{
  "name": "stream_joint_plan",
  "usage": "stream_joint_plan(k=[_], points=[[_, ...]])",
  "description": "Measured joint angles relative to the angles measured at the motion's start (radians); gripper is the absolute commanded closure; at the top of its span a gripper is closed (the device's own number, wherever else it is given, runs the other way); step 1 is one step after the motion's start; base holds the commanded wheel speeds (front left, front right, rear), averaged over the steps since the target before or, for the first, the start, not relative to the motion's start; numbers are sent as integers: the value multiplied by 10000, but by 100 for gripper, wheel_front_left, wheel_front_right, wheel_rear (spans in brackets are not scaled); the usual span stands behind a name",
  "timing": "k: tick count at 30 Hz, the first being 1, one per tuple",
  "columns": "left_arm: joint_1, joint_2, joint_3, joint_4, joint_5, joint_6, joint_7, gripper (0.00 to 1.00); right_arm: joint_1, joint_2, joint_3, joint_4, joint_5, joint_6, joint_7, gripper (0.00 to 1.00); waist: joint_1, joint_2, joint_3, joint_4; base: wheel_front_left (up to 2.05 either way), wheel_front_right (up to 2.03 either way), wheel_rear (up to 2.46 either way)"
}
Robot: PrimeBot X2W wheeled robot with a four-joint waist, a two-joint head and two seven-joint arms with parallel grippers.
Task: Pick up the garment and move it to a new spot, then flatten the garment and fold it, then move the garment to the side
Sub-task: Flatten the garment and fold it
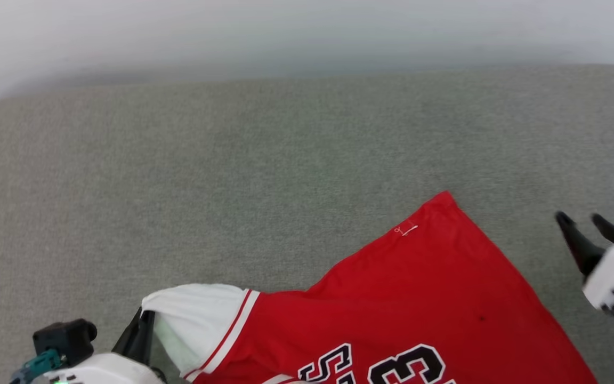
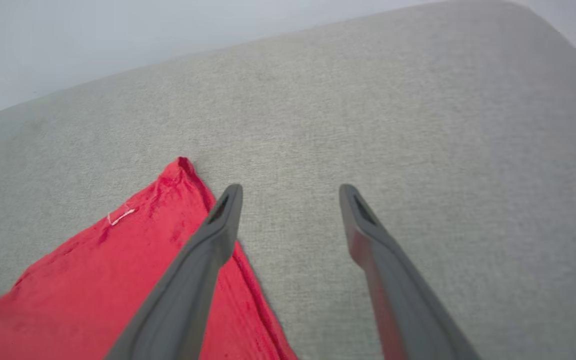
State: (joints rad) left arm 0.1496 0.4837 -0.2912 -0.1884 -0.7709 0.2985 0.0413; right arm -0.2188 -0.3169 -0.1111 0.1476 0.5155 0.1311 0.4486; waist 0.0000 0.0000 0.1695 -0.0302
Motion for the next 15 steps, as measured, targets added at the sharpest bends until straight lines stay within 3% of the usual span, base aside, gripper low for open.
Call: stream_joint_plan(k=[5, 6, 7, 9, 15], points=[[-616, -75, -297, -56, 182, -165, 102, 100, -1695, -272, 1168, 938, 105, 0, 1979, 0, 1, 0, 480, 390, 0, 0, 0], [-616, -75, -297, -56, 182, -165, 102, 100, -1695, -272, 1168, 938, 105, 0, 1979, 0, 1, 0, 480, 390, 0, 0, 0], [-887, -153, -424, -52, 261, -255, 117, 100, -2270, -259, 1402, 1266, 27, 0, 3028, 0, 1, 0, 688, 570, 0, 0, 0], [-1143, -232, -571, 0, 314, -345, 115, 100, -2752, -196, 1580, 1538, -155, 0, 3942, 0, 1, 0, 902, 759, 0, 0, 0], [-1700, -523, -872, 215, 431, -577, -8, 100, -3681, -4, 1960, 2105, -642, 0, 5402, 0, 1, 0, 1533, 1292, 0, 0, 0]])
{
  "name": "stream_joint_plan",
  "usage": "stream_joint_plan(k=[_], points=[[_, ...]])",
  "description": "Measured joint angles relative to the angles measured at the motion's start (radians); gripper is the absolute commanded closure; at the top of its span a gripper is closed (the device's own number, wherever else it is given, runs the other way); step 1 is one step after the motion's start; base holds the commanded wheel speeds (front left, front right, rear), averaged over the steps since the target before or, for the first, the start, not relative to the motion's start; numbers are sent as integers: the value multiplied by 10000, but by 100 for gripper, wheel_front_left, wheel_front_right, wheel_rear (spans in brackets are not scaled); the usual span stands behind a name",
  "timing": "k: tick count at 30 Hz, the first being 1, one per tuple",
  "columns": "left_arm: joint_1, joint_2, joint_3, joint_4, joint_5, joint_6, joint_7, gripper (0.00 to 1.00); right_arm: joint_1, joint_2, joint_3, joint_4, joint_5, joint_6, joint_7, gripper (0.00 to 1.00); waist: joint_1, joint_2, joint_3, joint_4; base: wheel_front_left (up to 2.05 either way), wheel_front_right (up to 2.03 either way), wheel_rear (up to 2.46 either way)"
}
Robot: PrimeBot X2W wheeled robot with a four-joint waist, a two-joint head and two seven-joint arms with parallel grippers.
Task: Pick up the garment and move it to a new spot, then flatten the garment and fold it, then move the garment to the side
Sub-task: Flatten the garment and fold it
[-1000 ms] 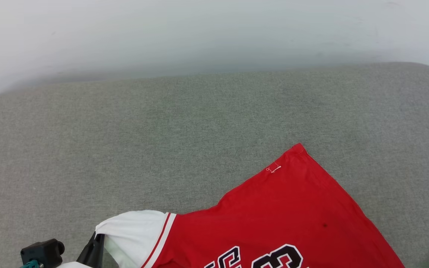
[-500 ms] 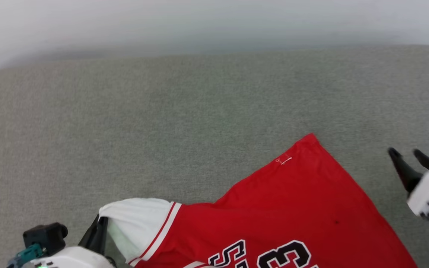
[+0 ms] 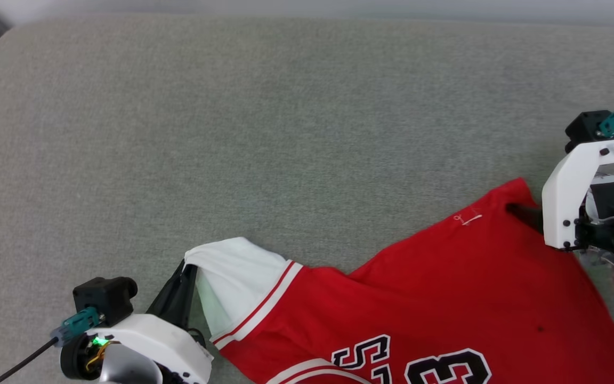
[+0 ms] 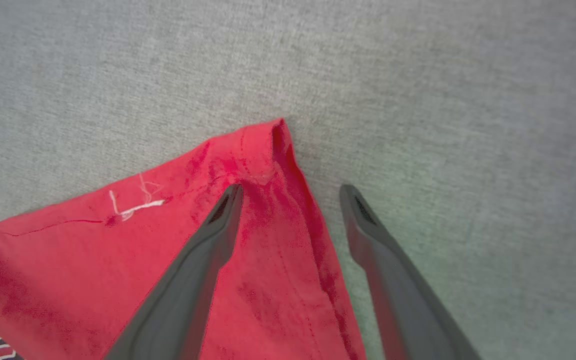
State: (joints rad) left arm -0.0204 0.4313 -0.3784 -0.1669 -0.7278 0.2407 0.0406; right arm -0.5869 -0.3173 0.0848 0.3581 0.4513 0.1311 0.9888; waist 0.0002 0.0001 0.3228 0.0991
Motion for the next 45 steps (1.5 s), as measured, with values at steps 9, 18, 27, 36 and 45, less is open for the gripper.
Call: stream_joint_plan(k=[9, 18, 27, 36, 45], points=[[-394, -272, -215, 447, 17, -207, -146, 100, -433, -40, 290, 573, 19, -21, 871, 93, -1, 0, 417, 448, 0, 0, 0], [-454, -278, -219, 656, -44, -255, -176, 100, -430, -67, 706, 616, 418, -19, 700, 100, -1, 0, 202, 382, 0, 0, 0], [-1046, 575, 157, 527, 219, -301, 56, 100, -445, -454, 848, 132, 681, 0, -458, 100, -1, 0, -779, 63, 0, 0, 0], [-4197, 1114, 422, 1055, 399, -740, 1080, 100, -1340, -669, 395, -318, 479, 0, -1482, 100, -1, 0, -1878, -616, 0, 0, 0], [-8206, 780, 234, 3797, 869, -1407, 1344, 100, -3203, -838, 445, -136, 109, 0, -2736, 100, -2, 0, -1944, -1372, 0, 0, 0]])
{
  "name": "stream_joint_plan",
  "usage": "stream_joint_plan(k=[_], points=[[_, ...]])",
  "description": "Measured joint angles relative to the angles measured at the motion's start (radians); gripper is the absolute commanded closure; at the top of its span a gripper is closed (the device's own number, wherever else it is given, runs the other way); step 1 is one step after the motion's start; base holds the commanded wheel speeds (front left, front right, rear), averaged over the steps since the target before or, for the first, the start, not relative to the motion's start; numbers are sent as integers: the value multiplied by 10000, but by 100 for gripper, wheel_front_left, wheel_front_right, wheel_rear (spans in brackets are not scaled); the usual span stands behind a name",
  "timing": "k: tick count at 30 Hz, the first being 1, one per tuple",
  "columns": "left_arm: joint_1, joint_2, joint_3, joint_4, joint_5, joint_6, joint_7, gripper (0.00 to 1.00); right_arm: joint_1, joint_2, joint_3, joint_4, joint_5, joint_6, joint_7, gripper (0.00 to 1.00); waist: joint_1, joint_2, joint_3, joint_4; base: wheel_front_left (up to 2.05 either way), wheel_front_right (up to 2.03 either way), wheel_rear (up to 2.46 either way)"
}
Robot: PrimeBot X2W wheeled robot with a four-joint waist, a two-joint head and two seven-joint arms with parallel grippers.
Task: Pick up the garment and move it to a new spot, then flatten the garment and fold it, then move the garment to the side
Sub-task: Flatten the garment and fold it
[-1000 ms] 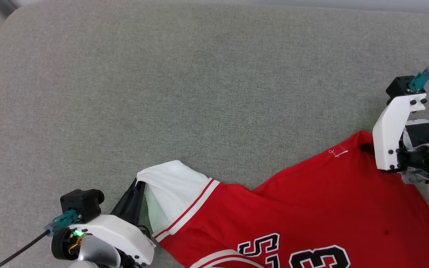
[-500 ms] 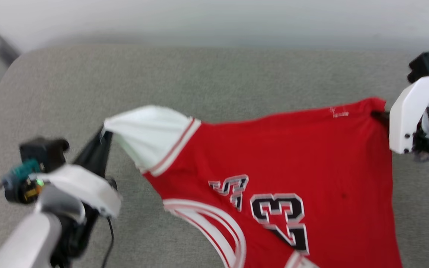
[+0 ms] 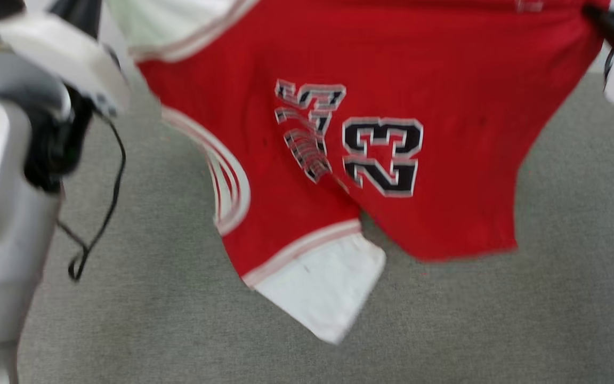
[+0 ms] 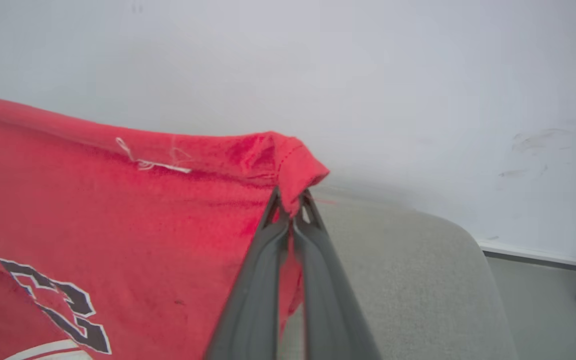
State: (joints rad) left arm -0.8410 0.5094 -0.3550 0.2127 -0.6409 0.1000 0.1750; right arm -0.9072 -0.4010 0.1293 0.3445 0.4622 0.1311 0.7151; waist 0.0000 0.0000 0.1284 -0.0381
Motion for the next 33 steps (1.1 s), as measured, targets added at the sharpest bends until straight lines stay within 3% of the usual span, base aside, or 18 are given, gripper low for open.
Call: stream_joint_plan(k=[11, 21, 33], points=[[-5063, -192, 58, 2518, 976, -460, -803, 100, -3247, 159, -31, 357, -763, 0, -2144, 100, 1, 0, 1660, -362, 0, 0, 0], [-8410, 117, 263, 3344, 1381, -817, -1225, 100, -6156, 194, 205, 1156, -1030, 4, -4052, 100, 2, 0, 3690, -744, 0, 0, 0], [-9522, 8, 453, 3553, 1313, -479, -1269, 100, -8238, 119, 1361, 2516, -564, 4, -5532, 100, 2, 0, 5864, -825, 0, 0, 0]])
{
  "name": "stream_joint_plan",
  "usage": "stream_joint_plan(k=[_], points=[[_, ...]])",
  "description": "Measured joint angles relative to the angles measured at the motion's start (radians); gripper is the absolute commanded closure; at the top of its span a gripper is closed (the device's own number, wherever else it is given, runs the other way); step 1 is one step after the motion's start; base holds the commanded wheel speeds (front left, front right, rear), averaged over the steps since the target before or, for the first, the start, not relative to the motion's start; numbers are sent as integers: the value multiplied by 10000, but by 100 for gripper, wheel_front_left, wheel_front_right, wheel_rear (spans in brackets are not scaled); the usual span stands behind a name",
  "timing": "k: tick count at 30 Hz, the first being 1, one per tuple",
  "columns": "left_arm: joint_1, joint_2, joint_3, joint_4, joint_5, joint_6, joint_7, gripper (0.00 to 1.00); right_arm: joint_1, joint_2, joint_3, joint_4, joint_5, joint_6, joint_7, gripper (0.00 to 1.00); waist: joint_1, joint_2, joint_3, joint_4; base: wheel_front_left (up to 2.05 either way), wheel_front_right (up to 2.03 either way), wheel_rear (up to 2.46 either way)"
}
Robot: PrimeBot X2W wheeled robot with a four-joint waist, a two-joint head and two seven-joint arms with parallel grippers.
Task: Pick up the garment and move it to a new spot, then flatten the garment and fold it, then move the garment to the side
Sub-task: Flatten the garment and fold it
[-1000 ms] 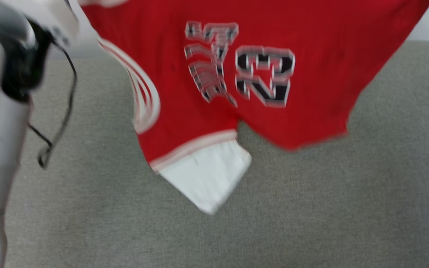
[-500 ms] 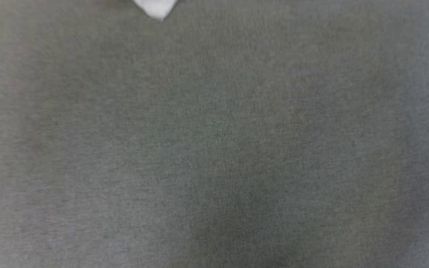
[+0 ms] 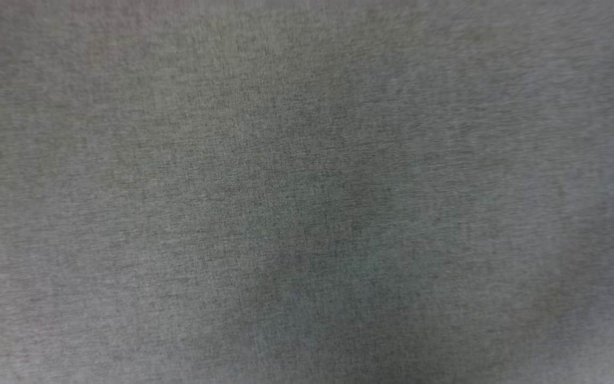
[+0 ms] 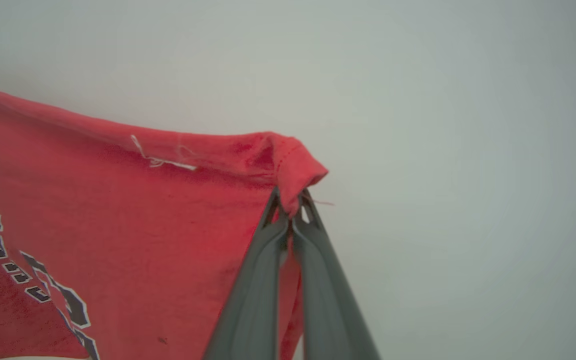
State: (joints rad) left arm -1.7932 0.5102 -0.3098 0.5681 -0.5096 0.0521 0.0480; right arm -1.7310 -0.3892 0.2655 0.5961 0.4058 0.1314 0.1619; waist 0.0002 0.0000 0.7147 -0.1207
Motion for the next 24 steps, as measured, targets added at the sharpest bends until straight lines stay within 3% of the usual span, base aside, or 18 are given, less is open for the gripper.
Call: stream_joint_plan(k=[7, 13, 19, 24], points=[[402, -54, 199, -27, -351, 65, -173, 100, -414, 50, 980, 872, 667, -2, -591, 100, 0, 0, 705, 139, 0, 0, 0], [1408, -244, 468, 146, -945, -77, -541, 100, -198, -38, 2079, 1415, 1394, 0, -826, 100, 0, 0, 650, 398, 0, 0, 0], [2760, -418, 679, 307, -1484, -303, -986, 100, 909, -476, 3074, 1588, 2228, 0, -1037, 100, -1, 0, 167, 668, 0, 0, 0], [5010, -533, 1007, 468, -2134, -552, -1540, 100, 2817, -800, 3586, 1609, 2991, 2, -1298, 100, -1, 0, -578, 856, 0, 0, 0]])
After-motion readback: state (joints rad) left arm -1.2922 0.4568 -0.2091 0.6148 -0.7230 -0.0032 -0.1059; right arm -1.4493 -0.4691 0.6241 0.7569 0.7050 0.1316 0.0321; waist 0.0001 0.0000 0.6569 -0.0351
